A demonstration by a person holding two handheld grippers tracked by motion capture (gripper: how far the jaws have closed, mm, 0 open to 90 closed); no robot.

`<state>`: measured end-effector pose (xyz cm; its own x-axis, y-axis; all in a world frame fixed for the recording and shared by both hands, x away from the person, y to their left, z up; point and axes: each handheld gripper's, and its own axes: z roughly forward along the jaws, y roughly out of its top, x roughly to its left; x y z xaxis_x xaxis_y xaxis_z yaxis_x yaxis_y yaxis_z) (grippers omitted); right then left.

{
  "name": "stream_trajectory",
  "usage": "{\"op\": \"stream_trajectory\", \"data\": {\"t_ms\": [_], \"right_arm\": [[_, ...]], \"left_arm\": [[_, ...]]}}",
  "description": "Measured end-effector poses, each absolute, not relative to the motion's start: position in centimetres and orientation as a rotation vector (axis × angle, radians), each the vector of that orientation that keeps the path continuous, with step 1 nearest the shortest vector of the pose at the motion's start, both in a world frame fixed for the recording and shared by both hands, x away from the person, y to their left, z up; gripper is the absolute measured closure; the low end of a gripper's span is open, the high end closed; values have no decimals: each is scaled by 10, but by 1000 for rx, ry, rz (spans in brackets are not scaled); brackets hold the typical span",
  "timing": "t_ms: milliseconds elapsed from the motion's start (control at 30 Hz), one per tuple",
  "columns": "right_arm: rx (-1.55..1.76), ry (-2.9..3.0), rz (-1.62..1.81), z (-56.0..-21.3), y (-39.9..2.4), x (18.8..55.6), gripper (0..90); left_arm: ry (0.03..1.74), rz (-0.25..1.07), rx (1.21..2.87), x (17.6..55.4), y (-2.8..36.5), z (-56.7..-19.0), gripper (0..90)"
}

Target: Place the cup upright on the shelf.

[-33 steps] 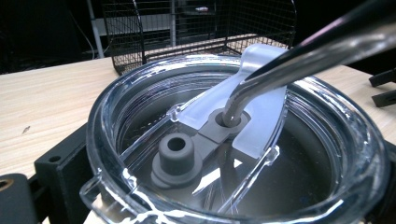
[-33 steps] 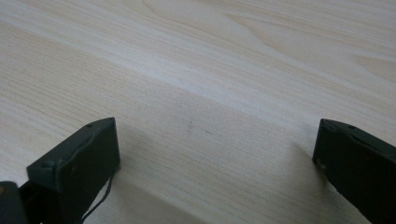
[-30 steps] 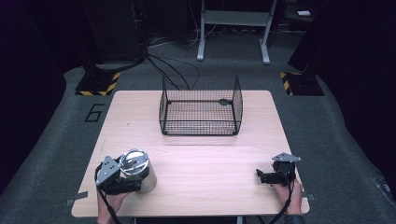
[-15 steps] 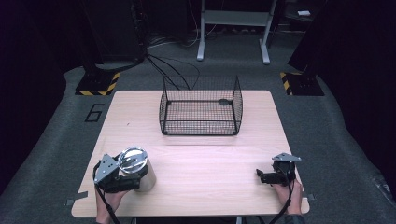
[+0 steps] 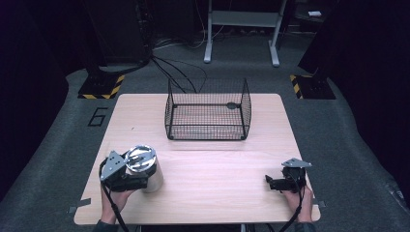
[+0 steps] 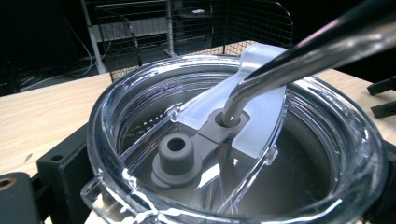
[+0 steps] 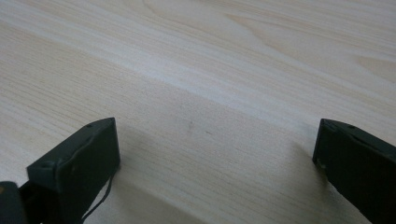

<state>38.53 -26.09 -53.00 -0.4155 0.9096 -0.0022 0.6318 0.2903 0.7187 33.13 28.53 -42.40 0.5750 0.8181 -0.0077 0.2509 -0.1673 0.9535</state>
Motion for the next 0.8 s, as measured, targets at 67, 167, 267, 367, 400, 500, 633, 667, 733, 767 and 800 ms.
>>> {"op": "stream_trajectory", "data": {"t_ms": [67, 167, 267, 367, 400, 500, 633, 667, 733, 767, 800], "right_arm": [[1368, 2156, 908, -530, -261, 386, 1], [1367, 2156, 909, -530, -261, 386, 2], [1367, 2155, 909, -530, -261, 386, 1], [1368, 2154, 910, -530, -261, 386, 2], [1368, 2154, 910, -530, -261, 386, 2], [1368, 2154, 910, -530, -261, 386, 2], [1368, 2154, 910, -530, -261, 386, 2], [1368, 2154, 910, -530, -261, 386, 2], [1368, 2154, 910, -530, -261, 386, 2], [1368, 2154, 910, -530, -261, 386, 2], [1368, 2154, 910, -530, -261, 386, 2]], "left_arm": [[882, 649, 1712, 334, 282, -422, 38], [868, 643, 1715, 337, 278, -418, 37], [858, 634, 1719, 341, 275, -414, 38], [848, 628, 1723, 345, 271, -409, 38], [837, 630, 1733, 347, 270, -408, 37], [823, 632, 1739, 352, 266, -405, 38], [818, 622, 1744, 358, 261, -403, 38], [817, 611, 1751, 361, 259, -402, 37], [810, 614, 1759, 364, 256, -400, 38], [804, 613, 1760, 366, 254, -399, 38], [802, 611, 1752, 368, 252, -398, 37]]}}
